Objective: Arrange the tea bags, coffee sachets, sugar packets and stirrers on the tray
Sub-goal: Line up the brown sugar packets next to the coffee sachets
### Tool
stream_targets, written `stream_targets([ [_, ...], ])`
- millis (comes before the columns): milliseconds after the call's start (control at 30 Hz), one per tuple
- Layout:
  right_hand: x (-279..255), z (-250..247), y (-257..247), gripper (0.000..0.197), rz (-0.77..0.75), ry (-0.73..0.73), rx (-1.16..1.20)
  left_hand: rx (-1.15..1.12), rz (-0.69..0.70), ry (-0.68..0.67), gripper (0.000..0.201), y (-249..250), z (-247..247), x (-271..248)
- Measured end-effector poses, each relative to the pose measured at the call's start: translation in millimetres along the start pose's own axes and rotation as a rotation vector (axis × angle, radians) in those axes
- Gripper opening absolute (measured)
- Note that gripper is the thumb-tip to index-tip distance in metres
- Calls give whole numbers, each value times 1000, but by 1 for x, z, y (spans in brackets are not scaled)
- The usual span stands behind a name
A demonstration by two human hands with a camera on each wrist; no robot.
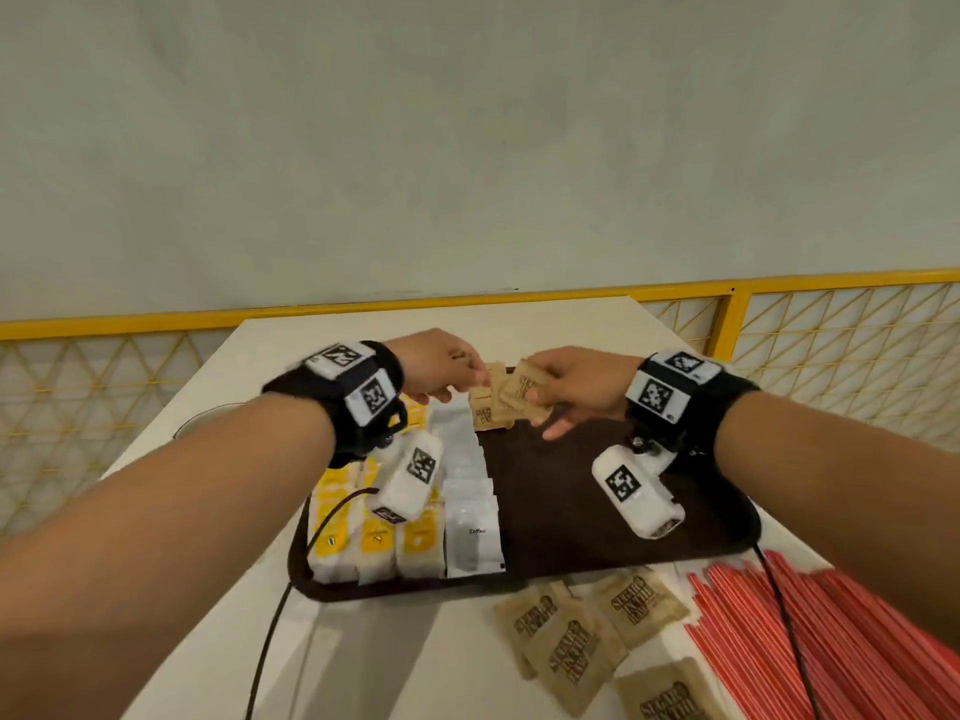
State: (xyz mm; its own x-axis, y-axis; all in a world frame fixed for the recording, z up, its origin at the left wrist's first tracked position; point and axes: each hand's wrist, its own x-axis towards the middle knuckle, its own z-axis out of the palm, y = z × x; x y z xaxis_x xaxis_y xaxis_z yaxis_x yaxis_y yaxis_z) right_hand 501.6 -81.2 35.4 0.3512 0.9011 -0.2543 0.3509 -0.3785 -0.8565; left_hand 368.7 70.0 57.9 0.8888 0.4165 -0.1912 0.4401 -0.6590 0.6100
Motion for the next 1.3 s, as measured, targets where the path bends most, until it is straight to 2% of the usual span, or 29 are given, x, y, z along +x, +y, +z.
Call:
stream_targets([
  [67,19,-1,4,18,29,34,-79,161,4,-29,23,-2,1,17],
  [200,45,0,10,17,52,76,-113,278,6,-45,25,-4,2,44],
  [500,66,-3,20,27,88,-54,-85,516,-21,-176,4,-5,-4,77],
  [700,70,-5,26,37,87,-51,-144,616,-9,-213,19,-3,7,86],
  [867,71,-4,28,50,113,23,-91,719,8,-195,23,2,11,89],
  [933,69,-5,30,48,122,57,-61,745,13,-182,23,3,12,91],
  [1100,67,-7,32,25,130,109,-8,764,-3,-181,27,4,12,93],
  [1300,65,-4,31,24,96,120,38,761,-19,-169,36,-1,11,93],
])
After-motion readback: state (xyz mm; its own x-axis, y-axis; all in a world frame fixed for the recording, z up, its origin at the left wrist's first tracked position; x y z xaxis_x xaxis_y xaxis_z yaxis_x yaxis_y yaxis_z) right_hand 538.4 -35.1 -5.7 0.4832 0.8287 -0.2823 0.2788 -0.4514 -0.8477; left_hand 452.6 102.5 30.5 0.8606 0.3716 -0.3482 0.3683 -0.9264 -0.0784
